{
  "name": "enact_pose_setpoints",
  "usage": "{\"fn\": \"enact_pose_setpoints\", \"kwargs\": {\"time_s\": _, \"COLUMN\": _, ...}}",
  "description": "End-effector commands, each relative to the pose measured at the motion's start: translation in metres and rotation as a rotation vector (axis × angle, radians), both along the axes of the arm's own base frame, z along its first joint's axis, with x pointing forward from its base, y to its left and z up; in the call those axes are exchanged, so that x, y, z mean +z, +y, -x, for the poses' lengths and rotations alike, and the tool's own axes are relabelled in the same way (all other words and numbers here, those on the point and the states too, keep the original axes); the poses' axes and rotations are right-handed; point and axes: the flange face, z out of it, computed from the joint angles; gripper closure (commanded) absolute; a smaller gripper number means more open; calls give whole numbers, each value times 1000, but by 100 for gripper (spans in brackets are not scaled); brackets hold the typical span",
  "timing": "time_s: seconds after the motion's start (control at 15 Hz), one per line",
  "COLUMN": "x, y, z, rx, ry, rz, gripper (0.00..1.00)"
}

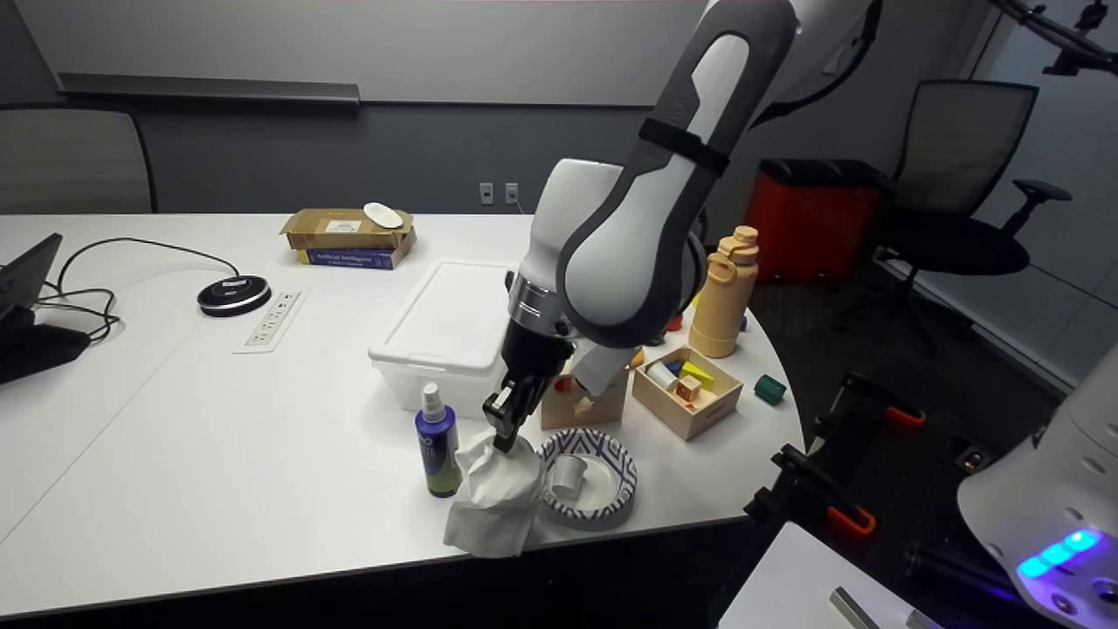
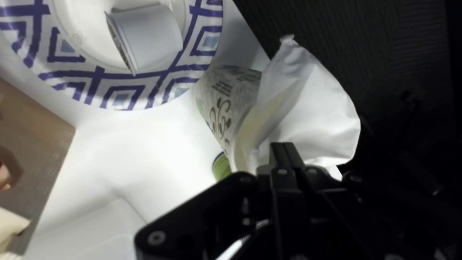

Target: Use the napkin to wipe the rim of the paper cup

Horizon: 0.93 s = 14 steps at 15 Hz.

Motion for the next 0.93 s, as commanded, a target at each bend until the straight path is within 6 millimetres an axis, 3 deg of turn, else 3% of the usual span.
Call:
{"fn": "enact_pose_setpoints", "kwargs": {"time_s": 0.0, "x": 3, "y": -5, "z": -2, "rx": -20, "ry": -66, "rz": 10, "gripper": 100}}
{"fn": "enact_pose_setpoints", "kwargs": {"time_s": 0.53, "x": -7, "y": -27, "z": -6, "rx": -38, "ry": -84, "rz": 199, "gripper": 100}}
{"fn": "enact_pose_setpoints", "kwargs": {"time_s": 0.87, "x": -15, "y": -15, "z": 3, "rx": -57, "ry": 28, "rz": 206, "gripper": 100}}
